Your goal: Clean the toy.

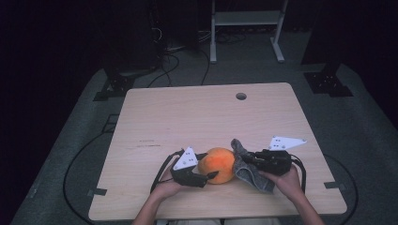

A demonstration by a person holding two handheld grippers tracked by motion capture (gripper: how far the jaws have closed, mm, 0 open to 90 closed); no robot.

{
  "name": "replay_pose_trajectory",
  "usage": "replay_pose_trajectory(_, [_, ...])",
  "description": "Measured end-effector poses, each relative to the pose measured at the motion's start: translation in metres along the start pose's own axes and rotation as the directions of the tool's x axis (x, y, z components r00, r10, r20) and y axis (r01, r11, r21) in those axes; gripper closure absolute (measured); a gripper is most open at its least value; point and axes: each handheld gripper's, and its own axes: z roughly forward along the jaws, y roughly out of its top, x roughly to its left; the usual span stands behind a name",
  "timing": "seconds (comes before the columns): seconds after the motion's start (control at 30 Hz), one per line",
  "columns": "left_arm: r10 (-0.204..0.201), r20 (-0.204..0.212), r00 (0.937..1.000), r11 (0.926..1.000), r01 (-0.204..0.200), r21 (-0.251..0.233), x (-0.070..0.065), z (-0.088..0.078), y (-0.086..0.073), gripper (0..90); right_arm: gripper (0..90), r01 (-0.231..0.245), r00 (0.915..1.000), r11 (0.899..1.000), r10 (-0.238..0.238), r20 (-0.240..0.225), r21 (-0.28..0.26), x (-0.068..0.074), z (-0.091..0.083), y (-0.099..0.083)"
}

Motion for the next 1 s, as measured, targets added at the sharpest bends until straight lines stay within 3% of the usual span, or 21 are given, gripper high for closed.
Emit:
replay_pose_trajectory(0.37, [-0.067,-0.032,0.9972,0.9977,0.067,-0.016,0.003,0.001,0.001,29.1,80.8,0.023,0.9997,1.000,-0.023,-0.006,0.007,0.007,0.004,0.002])
replay_pose_trajectory(0.5, [-0.093,-0.058,0.9940,0.9956,0.092,-0.020,0.002,0.004,0.004,29.1,80.8,0.046,0.9984,0.999,-0.046,-0.034,0.008,0.014,0.009,0.006])
replay_pose_trajectory(0.6, [-0.091,-0.078,0.9927,0.9956,0.090,-0.026,-0.003,0.009,0.006,29.1,80.7,0.074,0.9950,0.997,-0.074,-0.067,0.002,0.023,0.012,0.012])
replay_pose_trajectory(0.7, [-0.088,-0.077,0.9931,0.9960,0.087,-0.021,-0.005,0.009,0.007,28.5,80.8,0.099,0.9933,0.995,-0.098,-0.061,0.011,0.028,0.016,0.014])
replay_pose_trajectory(0.83, [-0.079,-0.028,0.9965,0.9967,0.078,-0.023,-0.003,0.007,0.005,23.1,80.7,0.080,0.9951,0.997,-0.080,-0.058,0.005,0.022,0.013,0.012])
replay_pose_trajectory(0.93, [-0.058,-0.024,0.9980,0.9983,0.057,-0.014,-0.003,0.006,0.006,24.3,80.7,0.074,0.9960,0.997,-0.073,-0.052,0.004,0.019,0.012,0.010])
replay_pose_trajectory(1.0, [-0.045,-0.043,0.9980,0.9989,0.045,-0.013,-0.004,0.006,0.007,29.8,80.8,0.071,0.9963,0.997,-0.071,-0.048,0.006,0.019,0.011,0.010])
